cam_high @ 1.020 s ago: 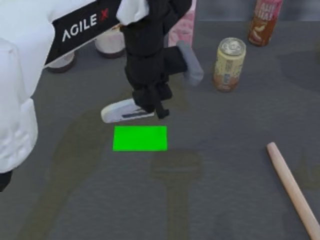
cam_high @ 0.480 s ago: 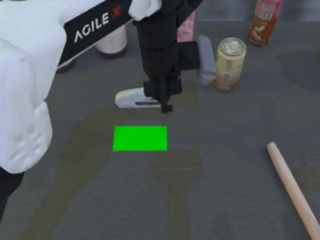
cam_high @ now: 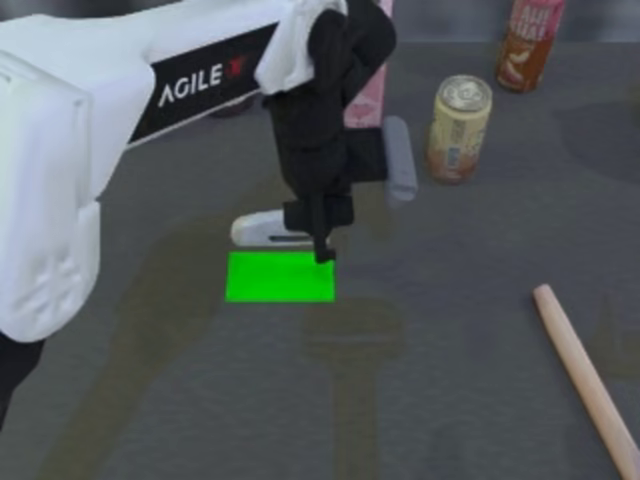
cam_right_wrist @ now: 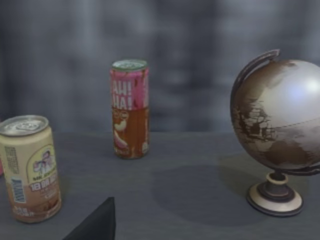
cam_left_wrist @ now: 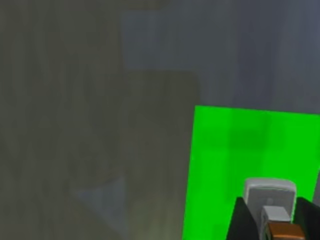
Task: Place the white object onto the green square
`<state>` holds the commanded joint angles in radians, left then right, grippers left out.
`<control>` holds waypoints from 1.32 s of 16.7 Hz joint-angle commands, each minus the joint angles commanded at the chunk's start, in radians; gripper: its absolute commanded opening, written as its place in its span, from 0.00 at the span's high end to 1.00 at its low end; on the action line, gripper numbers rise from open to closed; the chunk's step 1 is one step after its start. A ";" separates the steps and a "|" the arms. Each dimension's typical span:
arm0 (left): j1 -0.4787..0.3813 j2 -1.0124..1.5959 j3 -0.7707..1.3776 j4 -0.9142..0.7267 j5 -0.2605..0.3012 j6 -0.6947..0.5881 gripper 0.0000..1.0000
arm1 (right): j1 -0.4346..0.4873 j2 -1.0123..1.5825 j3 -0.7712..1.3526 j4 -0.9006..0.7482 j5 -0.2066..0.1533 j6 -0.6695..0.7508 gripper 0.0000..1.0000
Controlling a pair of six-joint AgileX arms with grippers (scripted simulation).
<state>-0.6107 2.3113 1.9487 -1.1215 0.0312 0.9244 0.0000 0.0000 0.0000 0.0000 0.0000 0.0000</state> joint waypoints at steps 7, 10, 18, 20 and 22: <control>0.011 0.011 -0.150 0.155 0.003 0.022 1.00 | 0.000 0.000 0.000 0.000 0.000 0.000 0.00; 0.011 0.011 -0.150 0.155 0.003 0.022 0.92 | 0.000 0.000 0.000 0.000 0.000 0.000 0.00; 0.011 0.011 -0.150 0.155 0.003 0.022 0.32 | 0.000 0.000 0.000 0.000 0.000 0.000 0.00; 0.011 0.011 -0.150 0.155 0.003 0.022 0.17 | 0.000 0.000 0.000 0.000 0.000 0.000 0.00; 0.011 0.011 -0.150 0.155 0.003 0.022 0.02 | 0.000 0.000 0.000 0.000 0.000 0.000 0.00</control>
<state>-0.5999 2.3226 1.7987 -0.9666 0.0338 0.9463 0.0000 0.0000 0.0000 0.0000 0.0000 0.0000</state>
